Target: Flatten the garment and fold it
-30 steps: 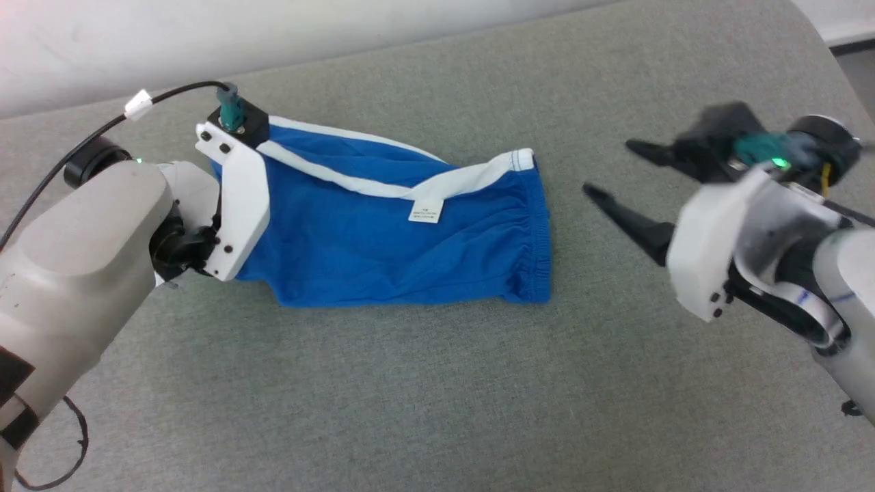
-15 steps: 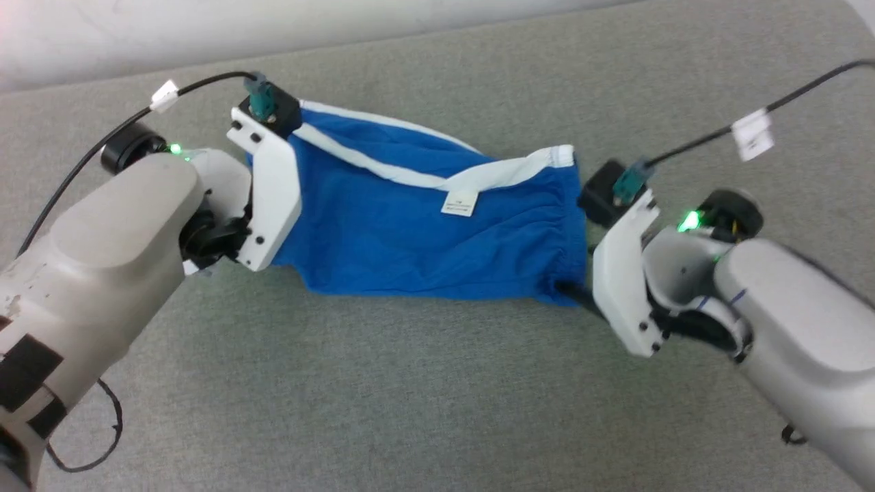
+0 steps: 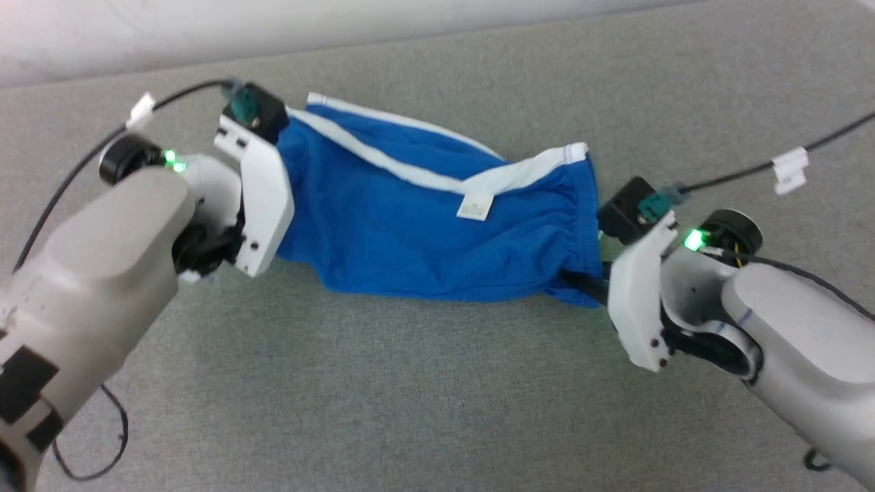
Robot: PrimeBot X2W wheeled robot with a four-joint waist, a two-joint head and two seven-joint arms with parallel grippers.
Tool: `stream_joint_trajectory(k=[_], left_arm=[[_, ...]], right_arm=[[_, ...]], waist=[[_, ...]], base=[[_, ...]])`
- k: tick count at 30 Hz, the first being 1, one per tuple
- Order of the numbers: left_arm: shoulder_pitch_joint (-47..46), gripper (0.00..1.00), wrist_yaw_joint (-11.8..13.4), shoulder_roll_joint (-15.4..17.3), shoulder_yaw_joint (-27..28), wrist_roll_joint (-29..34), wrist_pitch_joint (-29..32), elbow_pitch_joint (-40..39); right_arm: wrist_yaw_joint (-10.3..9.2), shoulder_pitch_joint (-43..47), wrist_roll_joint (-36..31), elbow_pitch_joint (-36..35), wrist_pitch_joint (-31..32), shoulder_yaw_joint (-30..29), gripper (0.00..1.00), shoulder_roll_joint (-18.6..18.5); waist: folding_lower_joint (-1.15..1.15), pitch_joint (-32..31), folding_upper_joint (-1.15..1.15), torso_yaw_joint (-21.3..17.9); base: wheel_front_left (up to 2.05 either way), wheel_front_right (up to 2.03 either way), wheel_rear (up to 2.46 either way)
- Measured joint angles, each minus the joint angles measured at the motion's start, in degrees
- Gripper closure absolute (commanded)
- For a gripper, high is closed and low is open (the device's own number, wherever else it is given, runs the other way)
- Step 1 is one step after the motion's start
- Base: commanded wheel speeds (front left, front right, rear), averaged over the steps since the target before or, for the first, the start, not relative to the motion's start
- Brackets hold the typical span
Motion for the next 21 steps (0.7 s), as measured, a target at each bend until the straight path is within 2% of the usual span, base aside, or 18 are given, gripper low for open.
stream_joint_trajectory(k=[9,14,21], left_arm=[[9.8,1.00,0.4,6.1,0.2,-1.9,-9.6,-7.9],[18.6,1.00,4.6,8.9,0.2,-3.0,-14.5,-16.0],[31.0,1.00,11.4,11.4,0.0,-4.2,-18.7,-26.1]], right_arm=[[0.00,6.6,4.4,-9.0,-6.4,1.0,1.00,-10.0],[0.01,13.7,4.8,-12.7,-8.0,2.1,1.00,-14.5],[0.01,22.1,5.2,-13.1,-8.6,2.7,1.00,-16.6]], waist=[[-0.01,-6.7,0.00,0.1],[-0.02,-10.5,0.00,1.3],[-0.03,-14.1,0.00,3.9]], base=[[0.00,0.00,0.00],[0.00,0.00,0.00],[0.00,0.00,0.00]])
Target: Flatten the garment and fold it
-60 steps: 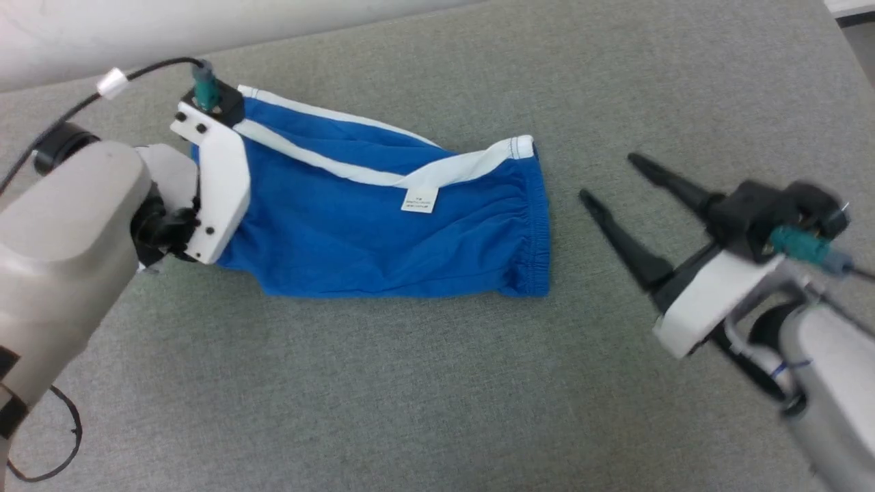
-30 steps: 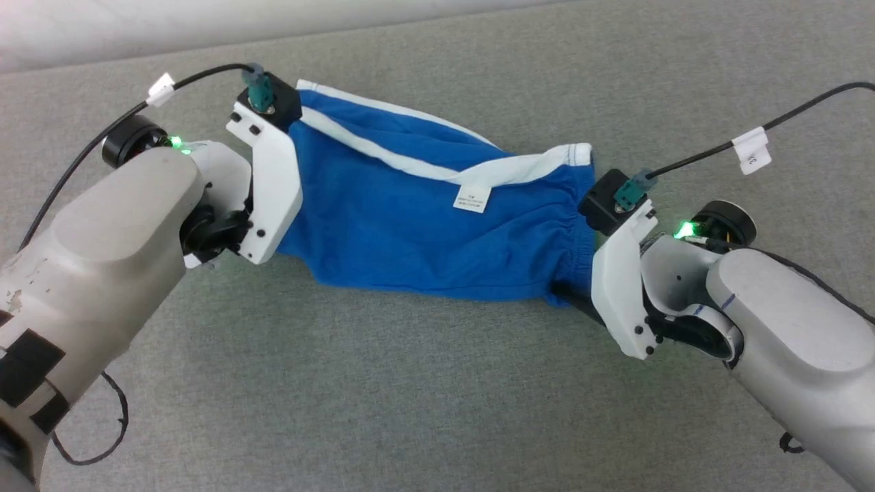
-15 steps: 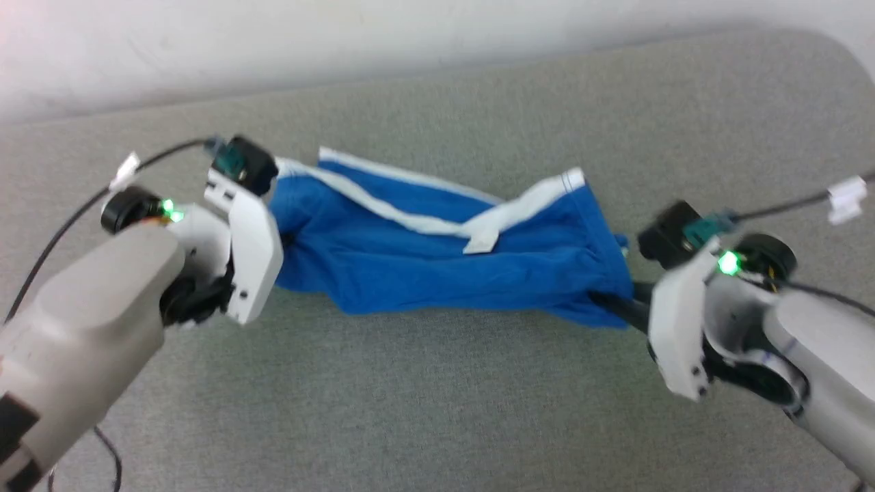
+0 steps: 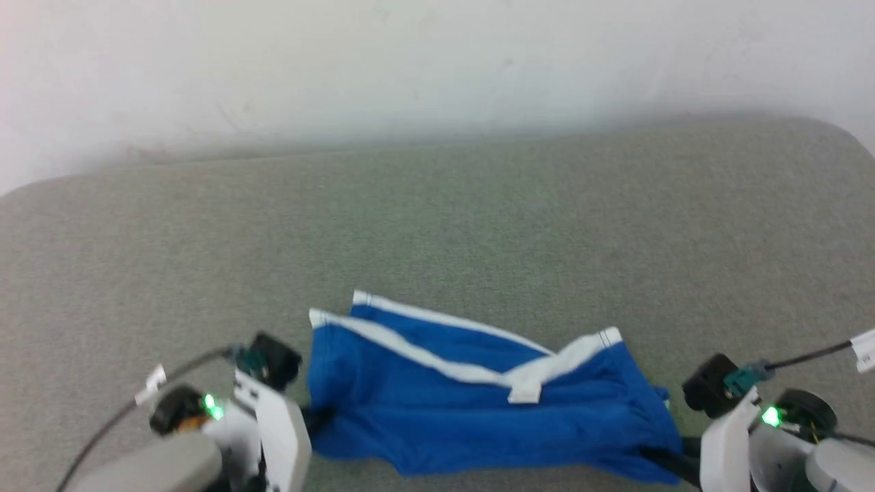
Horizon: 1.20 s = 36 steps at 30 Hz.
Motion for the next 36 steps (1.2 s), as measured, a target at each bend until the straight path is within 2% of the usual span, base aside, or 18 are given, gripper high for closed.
stream_joint_trajectory(k=[3,7,8,9,10,14,16,21,25,29,32,36], left_arm=[[4.1,1.00,2.0,0.3,-0.1,0.0,-0.4,-3.0],[7.3,1.00,2.9,0.3,-0.3,-0.1,-0.3,-4.5],[7.7,1.00,3.1,0.2,-0.3,0.0,-0.3,-4.5],[7.9,0.62,3.5,0.0,-0.3,0.3,-0.5,-4.4],[8.0,0.00,3.8,-0.2,-0.3,1.1,-1.1,-4.0],[8.7,0.00,5.6,-0.3,0.2,3.0,-5.8,-3.4],[8.7,0.00,7.6,-0.2,1.4,4.6,-9.8,-3.7],[9.0,0.00,15.0,0.3,5.0,9.3,-20.2,-5.4],[10.4,0.00,22.2,0.0,10.0,13.2,-24.2,-7.5],[12.8,0.00,28.8,-1.4,17.8,20.6,-24.6,-11.6],[16.3,0.00,32.5,-3.6,24.7,27.0,-24.7,-15.0],[22.4,0.00,34.6,-7.3,33.1,34.1,-24.7,-18.7]], right_arm=[[0.00,2.2,0.2,2.1,0.1,-0.6,1.00,-0.2],[0.01,4.3,0.8,4.2,0.5,-0.8,1.00,0.1],[0.01,4.4,0.6,4.7,0.5,-0.9,0.76,0.3],[0.01,4.4,0.4,4.9,0.2,-1.1,0.07,0.6],[0.00,4.4,0.3,4.9,0.0,-1.4,0.00,0.9],[-0.01,4.4,-1.0,1.7,-0.5,-3.5,0.00,0.2],[-0.01,4.3,-1.5,-1.9,0.1,-5.3,0.00,-1.3],[-0.01,4.2,-3.2,-8.9,3.3,-13.0,0.00,-5.9],[-0.01,4.6,-4.7,-10.8,8.1,-20.4,0.00,-6.6],[-0.01,7.1,-5.8,-10.5,14.4,-25.5,0.00,-5.2],[-0.01,9.7,-6.3,-10.1,18.5,-27.7,0.00,-2.5],[-0.01,12.6,-6.8,-9.2,21.7,-29.8,0.00,1.8]], waist=[[0.01,-0.9,0.00,0.9],[0.01,-1.4,0.00,1.6],[0.02,-1.4,0.00,1.6],[0.01,-1.5,0.00,1.6],[0.02,-1.7,0.00,1.6],[0.02,-2.8,0.00,1.4],[0.02,-3.5,0.00,1.2],[0.01,-5.2,0.00,1.0],[0.01,-5.6,0.00,1.3],[0.02,-5.1,0.00,1.8],[0.02,-4.5,0.00,2.4],[0.02,-3.4,0.00,3.2]], base=[[0.00,0.00,0.00],[0.00,0.00,0.00],[0.00,0.00,0.00],[0.00,0.00,0.00],[0.00,0.00,0.00],[0.00,0.00,0.00],[0.00,0.00,0.00],[0.00,0.00,0.00],[0.00,0.00,0.00],[0.00,0.00,0.00],[0.00,0.00,0.00],[0.00,0.00,0.00]])
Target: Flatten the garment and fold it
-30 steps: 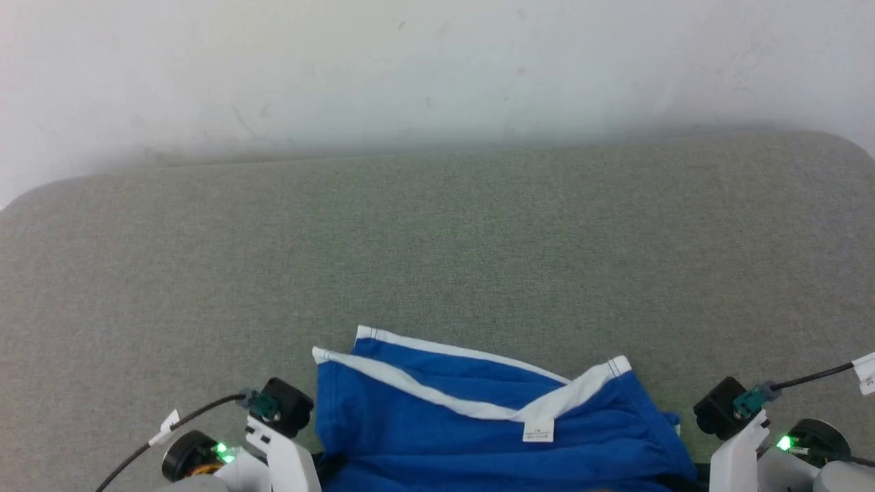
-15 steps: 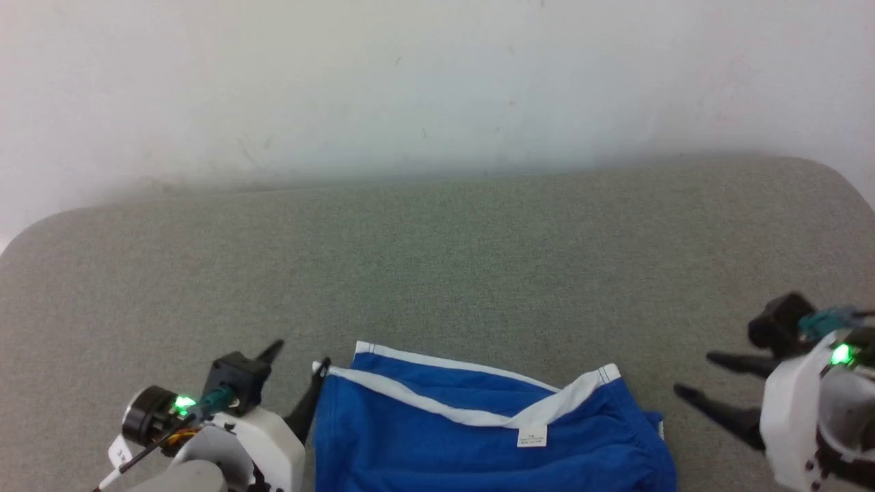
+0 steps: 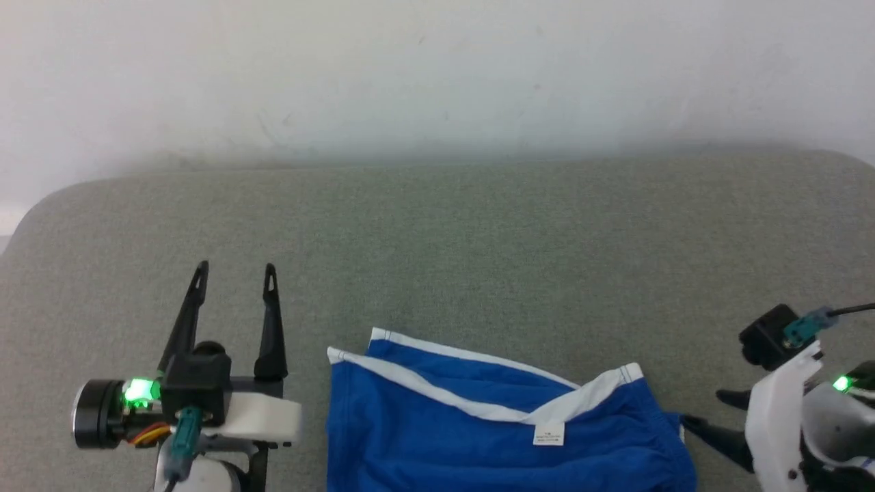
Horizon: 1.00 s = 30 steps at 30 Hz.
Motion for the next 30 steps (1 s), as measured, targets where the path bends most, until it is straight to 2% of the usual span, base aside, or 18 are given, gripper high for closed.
stream_joint_trajectory(k=[3,6,14,18,19,20,26,30], left_arm=[[3.8,0.00,0.0,-3.3,5.1,4.3,0.0,-1.1],[7.2,0.00,-0.7,-7.7,11.3,6.0,0.0,-1.4],[13.1,0.00,-10.0,-16.2,22.0,11.8,0.0,0.1],[14.6,0.00,-12.9,-19.2,25.8,15.9,0.0,1.9],[14.7,0.00,-13.7,-19.8,26.6,16.5,0.0,2.3],[14.7,0.00,-14.3,-20.4,27.3,17.0,0.0,2.4],[15.5,0.00,-18.2,-22.6,30.8,20.7,0.0,2.9],[15.5,0.00,-20.5,-23.3,31.3,23.0,0.0,3.0]], right_arm=[[0.00,1.5,-1.5,1.6,0.5,-1.1,0.00,3.2],[0.00,2.4,-2.6,4.6,0.9,-1.5,0.00,6.0],[0.00,3.3,-5.5,12.5,0.1,0.5,0.00,10.2],[0.00,2.7,-5.8,13.7,-1.6,1.8,0.00,10.5],[0.00,2.4,-5.8,13.8,-2.1,2.3,0.60,10.4],[0.00,2.1,-5.8,13.9,-2.7,2.7,1.00,10.3],[0.07,-0.8,-5.0,13.8,-6.2,3.4,1.00,10.0],[0.07,-4.0,-3.7,13.7,-6.8,0.3,1.00,7.4]], waist=[[0.00,1.0,0.00,0.8],[0.00,2.1,0.00,1.5],[0.00,4.0,0.00,3.0],[-0.01,4.4,0.00,3.1],[0.00,4.4,0.00,3.0],[0.00,4.2,0.00,2.9],[0.00,3.6,0.00,2.0],[0.00,3.0,0.00,1.6]], base=[[0.00,0.00,0.00],[0.00,0.00,0.00],[0.00,0.00,0.00],[0.00,0.00,0.00],[0.00,0.00,0.00],[0.00,0.00,0.00],[0.00,0.00,0.00],[0.00,0.00,0.00]])
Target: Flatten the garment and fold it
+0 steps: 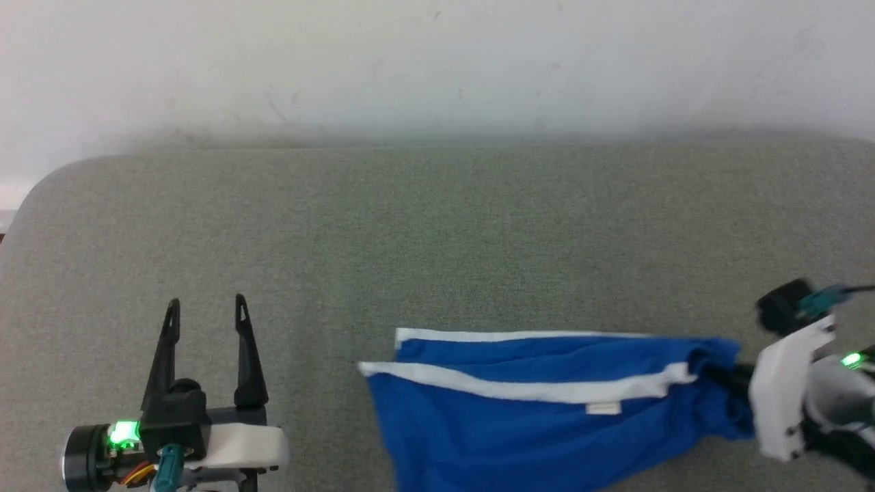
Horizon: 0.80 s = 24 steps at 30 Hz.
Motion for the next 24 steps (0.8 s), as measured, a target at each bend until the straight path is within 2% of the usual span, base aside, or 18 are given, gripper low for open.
stream_joint_trajectory(k=[7,12,16,20,24], left_arm=[[0.0,0.00,-2.1,-1.6,-0.2,2.4,0.0,1.2],[-0.1,0.00,-3.2,-2.3,-0.3,3.2,0.0,2.0],[-0.1,0.00,-3.8,-2.4,-0.3,3.4,0.0,2.7],[-0.1,0.00,-4.2,-2.4,-0.4,3.8,0.0,2.9],[-0.2,0.00,-4.3,-2.7,-0.3,3.9,0.0,2.9]], right_arm=[[0.00,-1.0,1.2,4.7,2.7,-8.4,1.00,-6.8],[-0.01,-0.8,1.4,5.4,5.0,-9.6,1.00,-8.9],[-0.02,1.0,3.1,-1.3,6.4,-7.7,1.00,-10.0],[-0.07,2.7,6.5,-12.1,7.6,-5.7,1.00,-10.9],[-0.07,2.3,8.2,-21.2,8.4,-3.2,1.00,-9.4]], waist=[[0.00,0.0,0.00,-0.2],[0.00,-0.1,0.00,-0.5],[0.00,-1.0,0.00,-0.3],[0.00,-1.6,0.00,0.2],[-0.01,-1.1,0.00,0.6]], base=[[0.00,0.00,0.00],[0.00,0.00,0.00],[0.00,0.00,0.00],[0.00,0.00,0.00],[0.00,0.00,0.00]])
